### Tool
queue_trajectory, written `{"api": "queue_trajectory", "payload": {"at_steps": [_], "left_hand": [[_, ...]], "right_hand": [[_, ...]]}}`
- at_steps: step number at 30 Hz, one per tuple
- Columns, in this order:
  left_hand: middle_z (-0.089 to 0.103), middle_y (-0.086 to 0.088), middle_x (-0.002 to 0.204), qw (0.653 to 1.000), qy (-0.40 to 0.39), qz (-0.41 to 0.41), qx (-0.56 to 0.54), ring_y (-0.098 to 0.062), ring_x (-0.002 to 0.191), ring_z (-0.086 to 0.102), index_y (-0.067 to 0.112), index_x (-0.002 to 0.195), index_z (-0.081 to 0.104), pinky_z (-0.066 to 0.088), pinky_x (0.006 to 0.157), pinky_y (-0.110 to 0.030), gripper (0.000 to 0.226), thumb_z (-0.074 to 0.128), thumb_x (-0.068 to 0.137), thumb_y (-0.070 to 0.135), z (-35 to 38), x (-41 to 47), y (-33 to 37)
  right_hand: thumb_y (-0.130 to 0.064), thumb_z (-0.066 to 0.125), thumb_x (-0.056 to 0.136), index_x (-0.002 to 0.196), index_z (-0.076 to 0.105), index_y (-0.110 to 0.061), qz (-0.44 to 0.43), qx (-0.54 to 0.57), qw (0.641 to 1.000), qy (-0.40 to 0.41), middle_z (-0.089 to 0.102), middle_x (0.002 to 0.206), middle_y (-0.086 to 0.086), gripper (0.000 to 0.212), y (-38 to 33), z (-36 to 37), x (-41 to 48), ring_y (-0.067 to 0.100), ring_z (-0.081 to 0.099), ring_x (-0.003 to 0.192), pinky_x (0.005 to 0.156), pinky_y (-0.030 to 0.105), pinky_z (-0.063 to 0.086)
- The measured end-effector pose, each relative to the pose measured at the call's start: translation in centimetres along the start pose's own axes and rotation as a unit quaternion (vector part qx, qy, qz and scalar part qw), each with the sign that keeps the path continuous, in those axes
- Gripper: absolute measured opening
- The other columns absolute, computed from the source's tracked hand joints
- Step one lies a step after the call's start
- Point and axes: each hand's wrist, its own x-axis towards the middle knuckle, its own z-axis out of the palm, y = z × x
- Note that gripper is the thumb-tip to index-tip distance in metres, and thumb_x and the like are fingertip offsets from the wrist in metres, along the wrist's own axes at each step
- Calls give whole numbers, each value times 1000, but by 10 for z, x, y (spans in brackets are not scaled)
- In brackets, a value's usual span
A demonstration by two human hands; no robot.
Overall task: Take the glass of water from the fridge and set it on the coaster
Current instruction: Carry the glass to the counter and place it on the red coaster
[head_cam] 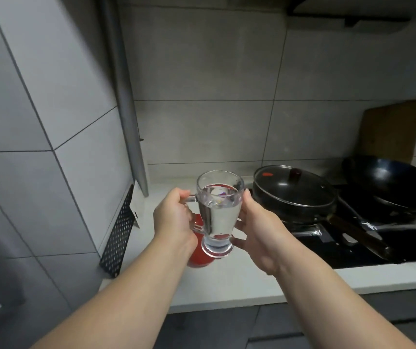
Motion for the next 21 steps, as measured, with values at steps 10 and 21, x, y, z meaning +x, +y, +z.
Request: {"api": "queue_trajectory", "payload": {"at_steps": [10,21], "left_hand": [[32,6,36,999,5,-42,17,-8,30,24,14,52,46,22,47,-25,28,52,78,6,12,109,-21],[35,8,31,995,8,-93,23,-7,30,31,13,57,42,27,36,-16,27,49,83,6,7,183,-47]], "right_hand": [[-49,31,102,98,69,-26,34,62,997,19,77,77,-13,44,17,10,102,-1,71,68,62,28,52],[-48,36,101,122,66,-11,79,114,988,72,73,114,7,52,52,14,192,15,69,89,81,36,54]]}}
